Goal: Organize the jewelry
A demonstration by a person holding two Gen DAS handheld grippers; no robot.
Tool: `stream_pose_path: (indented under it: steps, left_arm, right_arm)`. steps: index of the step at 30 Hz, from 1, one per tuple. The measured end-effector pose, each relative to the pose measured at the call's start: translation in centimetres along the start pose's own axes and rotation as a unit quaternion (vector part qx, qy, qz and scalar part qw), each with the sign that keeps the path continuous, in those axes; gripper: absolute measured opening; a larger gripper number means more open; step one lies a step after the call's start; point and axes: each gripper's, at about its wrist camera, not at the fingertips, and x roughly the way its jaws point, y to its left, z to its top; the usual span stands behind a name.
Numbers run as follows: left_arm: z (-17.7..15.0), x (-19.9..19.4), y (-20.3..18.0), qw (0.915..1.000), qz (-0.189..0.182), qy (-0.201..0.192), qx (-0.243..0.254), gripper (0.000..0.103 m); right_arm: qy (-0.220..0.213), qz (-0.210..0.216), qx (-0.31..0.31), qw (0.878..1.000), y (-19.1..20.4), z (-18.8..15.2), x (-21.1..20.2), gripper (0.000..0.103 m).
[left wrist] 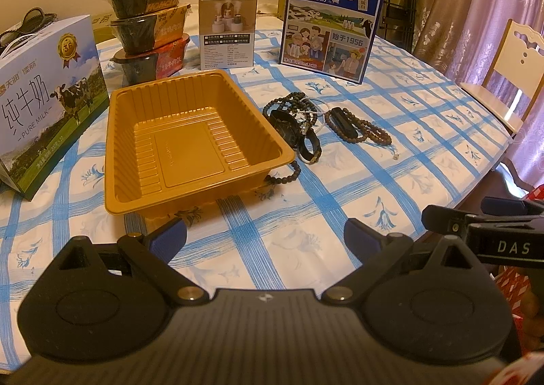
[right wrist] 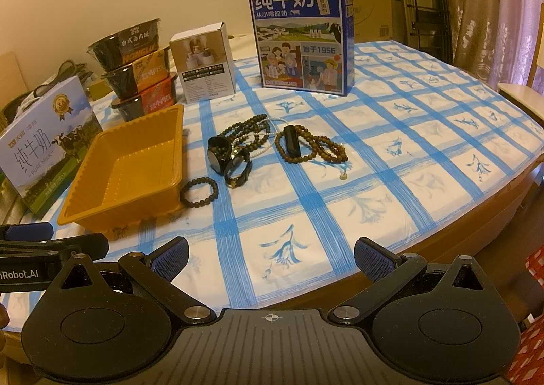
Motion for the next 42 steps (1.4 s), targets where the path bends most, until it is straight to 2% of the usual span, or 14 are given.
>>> stream_pose_path:
  steps: [34, 42]
  left_arm:
    - [0.5, -0.1, 0.0, 1.0, 0.0, 0.0, -0.001, 0.099]
    - [0.2, 1.0, 0.9, 0.9997, 0.005, 0.002, -0.022, 0.098]
  right_arm:
    - [0.0, 0.0, -0.001, 1.0, 0.0, 0.1, 0.4, 0.103]
    - [-0.016, -0.004, 0.001, 1.0, 0.3, 0.7, 0.7, 0.103]
